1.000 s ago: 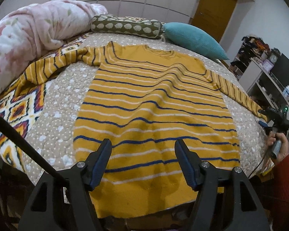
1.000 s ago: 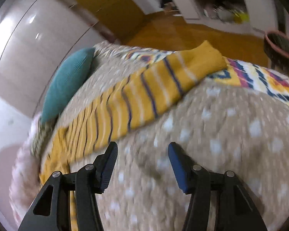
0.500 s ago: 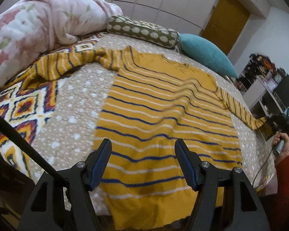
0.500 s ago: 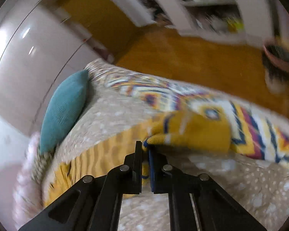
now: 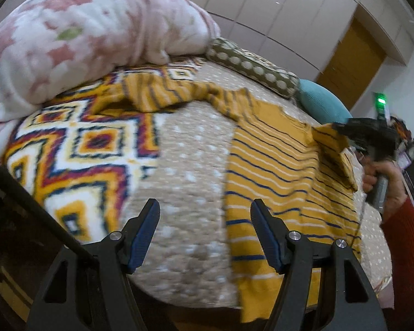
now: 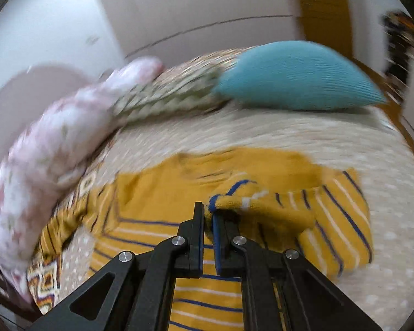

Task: Fold small clothes
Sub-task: 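Grasp a striped sleeve with the right gripper and fold it across the body, then grasp the other sleeve with the left gripper and fold it across the body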

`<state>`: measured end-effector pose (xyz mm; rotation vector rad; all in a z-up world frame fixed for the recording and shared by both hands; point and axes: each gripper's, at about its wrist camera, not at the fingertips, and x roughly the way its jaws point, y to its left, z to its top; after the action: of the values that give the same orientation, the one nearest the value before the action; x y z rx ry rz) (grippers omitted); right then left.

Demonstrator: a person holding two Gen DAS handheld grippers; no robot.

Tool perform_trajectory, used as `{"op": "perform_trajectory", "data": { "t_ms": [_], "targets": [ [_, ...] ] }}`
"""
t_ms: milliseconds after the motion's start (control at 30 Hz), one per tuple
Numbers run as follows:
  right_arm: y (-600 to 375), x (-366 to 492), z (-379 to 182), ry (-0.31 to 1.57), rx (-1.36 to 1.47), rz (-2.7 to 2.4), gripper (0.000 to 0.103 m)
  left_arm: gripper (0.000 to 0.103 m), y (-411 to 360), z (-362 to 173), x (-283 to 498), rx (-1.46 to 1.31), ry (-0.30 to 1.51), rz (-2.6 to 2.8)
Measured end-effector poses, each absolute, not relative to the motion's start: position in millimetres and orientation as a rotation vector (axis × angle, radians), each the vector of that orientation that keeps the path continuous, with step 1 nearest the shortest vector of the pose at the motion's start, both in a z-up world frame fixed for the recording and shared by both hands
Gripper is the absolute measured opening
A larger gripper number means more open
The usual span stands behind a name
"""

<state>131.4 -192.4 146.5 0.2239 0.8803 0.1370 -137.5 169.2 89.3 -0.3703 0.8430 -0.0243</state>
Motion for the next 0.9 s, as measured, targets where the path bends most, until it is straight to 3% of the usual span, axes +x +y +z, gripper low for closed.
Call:
{"op": "perform_trajectory", "data": {
  "t_ms": [233, 267, 333, 367, 600, 900],
  "targets": [
    [-39.7, 170.1, 78.8, 0.983, -0.185, 0.161, 0.013, 0.067, 200.9, 83.1, -148.1, -0.402, 0.824, 0.030],
    [-19.3, 171.3, 69.8, 0.987, -0.265, 0.158, 0.018, 0.067, 203.1, 82.4, -148.5, -0.405, 0.823, 0.032],
    [12.2, 168.4, 57.2, 0.974, -0.389, 0.176, 0.047, 0.067, 205.7, 80.8, -148.5, -0.408, 0.822, 0.036],
    [22.9, 165.1, 54.2, 0.961, -0.428, 0.187, 0.049, 0.067, 206.2, 80.1, -148.4, -0.408, 0.822, 0.037],
    [96.4, 127.5, 46.8, 0.828, -0.713, 0.314, 0.056, 0.067, 204.5, 78.6, -148.0, -0.411, 0.825, 0.045],
    [27.7, 72.6, 88.7, 0.885, -0.426, 0.378, 0.063, 0.072, 234.2, 78.3, -104.0, -0.471, 0.822, 0.079]
  ]
}}
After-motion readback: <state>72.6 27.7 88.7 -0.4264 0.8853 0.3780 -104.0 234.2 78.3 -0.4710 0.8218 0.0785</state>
